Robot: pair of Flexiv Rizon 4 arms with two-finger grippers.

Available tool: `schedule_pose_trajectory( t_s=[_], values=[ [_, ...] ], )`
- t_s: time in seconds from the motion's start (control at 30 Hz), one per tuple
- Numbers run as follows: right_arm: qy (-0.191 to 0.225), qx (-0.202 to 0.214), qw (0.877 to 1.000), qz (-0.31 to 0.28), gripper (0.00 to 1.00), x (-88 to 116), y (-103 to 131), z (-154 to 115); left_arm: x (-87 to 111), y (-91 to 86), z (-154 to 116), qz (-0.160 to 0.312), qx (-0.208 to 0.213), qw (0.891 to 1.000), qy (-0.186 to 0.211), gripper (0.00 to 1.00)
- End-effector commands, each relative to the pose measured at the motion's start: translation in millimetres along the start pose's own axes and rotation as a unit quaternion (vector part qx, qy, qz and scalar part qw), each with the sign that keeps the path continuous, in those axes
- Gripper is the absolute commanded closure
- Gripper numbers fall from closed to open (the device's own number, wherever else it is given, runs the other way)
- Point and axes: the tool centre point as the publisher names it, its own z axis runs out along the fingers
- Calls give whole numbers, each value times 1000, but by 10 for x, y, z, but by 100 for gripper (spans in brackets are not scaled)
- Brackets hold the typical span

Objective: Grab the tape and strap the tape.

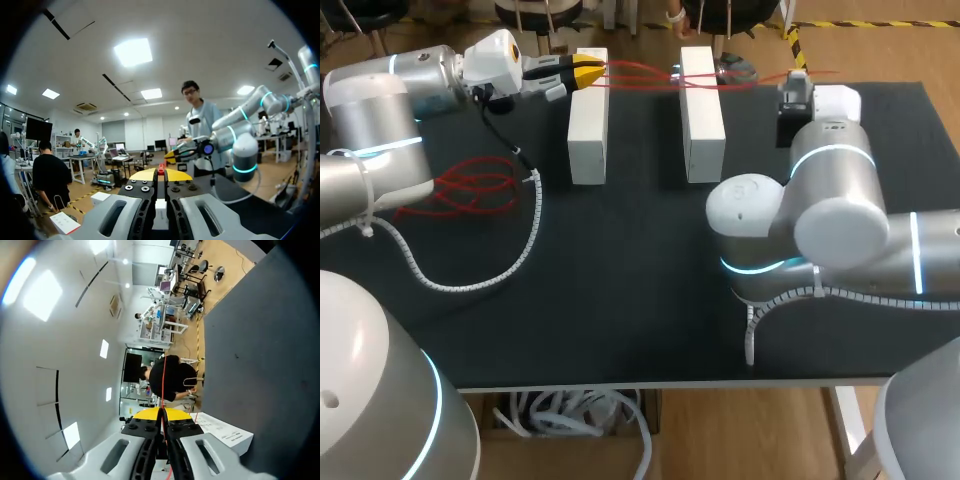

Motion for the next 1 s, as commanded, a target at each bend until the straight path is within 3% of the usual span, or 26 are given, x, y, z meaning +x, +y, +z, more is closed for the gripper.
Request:
schedule_pose_trajectory(
  t_s=[0.03,0.13,0.27,0.37,0.5,0.7,0.73,1.0],
  values=[
    [-6,2,1000,-1,100,35,16,-9,1,7,1,1,0,1000,0,100],
    [-6,2,1000,-1,100,35,16,-9,11,-21,3,-18,-96,995,-7,100],
    [-6,2,1000,-1,100,35,16,-9,19,-8,29,-46,-240,969,-21,100],
    [-6,2,1000,-1,100,35,16,-9,17,3,27,-53,-343,937,-35,100],
    [-6,2,1000,-1,100,35,16,-9,-22,-10,80,-50,-471,880,-23,100],
    [-6,2,1000,-1,100,35,16,-9,-81,31,244,-45,-578,814,23,100],
    [-6,2,1000,-1,100,35,16,-9,-83,39,261,-46,-584,810,25,100],
    [-6,2,1000,-1,100,35,16,-9,-83,39,261,-46,-584,810,25,100]
  ],
)
